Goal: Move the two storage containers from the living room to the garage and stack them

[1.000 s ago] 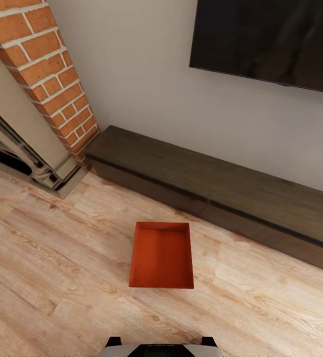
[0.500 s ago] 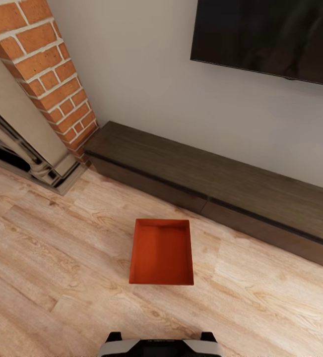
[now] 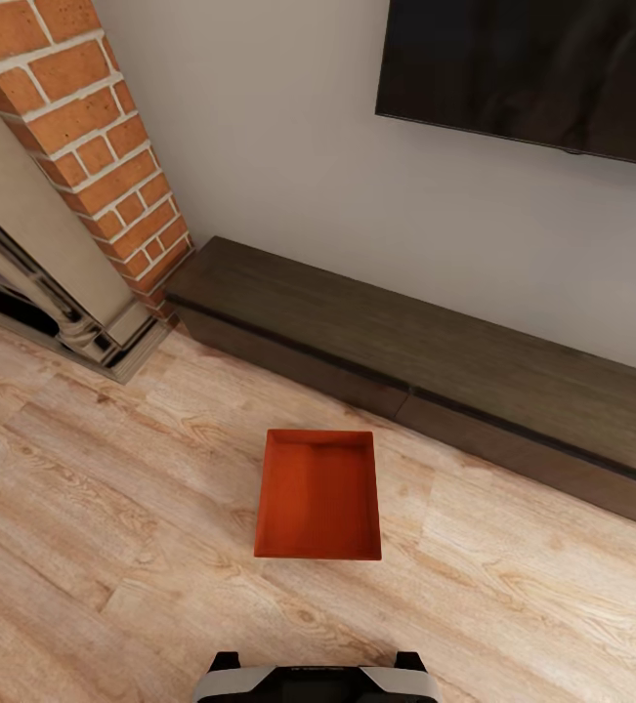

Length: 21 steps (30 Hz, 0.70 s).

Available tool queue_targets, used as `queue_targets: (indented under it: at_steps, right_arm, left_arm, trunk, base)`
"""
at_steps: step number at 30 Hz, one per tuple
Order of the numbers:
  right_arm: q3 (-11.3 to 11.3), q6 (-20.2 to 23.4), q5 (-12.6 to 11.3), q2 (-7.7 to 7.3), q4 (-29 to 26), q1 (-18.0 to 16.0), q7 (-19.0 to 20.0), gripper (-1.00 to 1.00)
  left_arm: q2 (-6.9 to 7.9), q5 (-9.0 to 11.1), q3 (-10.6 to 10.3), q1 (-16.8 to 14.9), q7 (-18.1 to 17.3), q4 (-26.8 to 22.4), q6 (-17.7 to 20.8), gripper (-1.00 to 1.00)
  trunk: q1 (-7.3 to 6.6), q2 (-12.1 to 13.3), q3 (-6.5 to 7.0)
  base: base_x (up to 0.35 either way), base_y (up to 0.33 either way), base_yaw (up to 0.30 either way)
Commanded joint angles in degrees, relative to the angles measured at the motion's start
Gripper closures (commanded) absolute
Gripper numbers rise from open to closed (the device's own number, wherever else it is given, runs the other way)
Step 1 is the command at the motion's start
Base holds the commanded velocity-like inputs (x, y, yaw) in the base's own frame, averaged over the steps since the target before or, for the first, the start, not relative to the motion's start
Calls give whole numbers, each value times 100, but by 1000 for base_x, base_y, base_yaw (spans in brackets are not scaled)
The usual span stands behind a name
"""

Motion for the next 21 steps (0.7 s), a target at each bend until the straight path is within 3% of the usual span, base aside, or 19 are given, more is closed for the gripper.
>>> queue_targets:
  at_steps: [1, 13, 21]
  right_arm:
    - [83, -4, -46, -31, 54, 27, 32, -100]
    - [124, 381, -87, 9, -151, 418, 108, -100]
    - [67, 573, -104, -203, -406, 677, -91, -100]
  left_arm:
    - [34, 39, -58, 31, -42, 39, 15, -100]
    - [131, 77, -132, 424, -7, -154, 93, -100]
    - [339, 94, -92, 685, 29, -411, 146, -100]
  trunk:
    - [1, -3, -2]
    - [1, -3, -2]
    - [1, -3, -2]
  base:
    - [0, 0, 0]
    - [0, 0, 0]
    - [0, 0, 0]
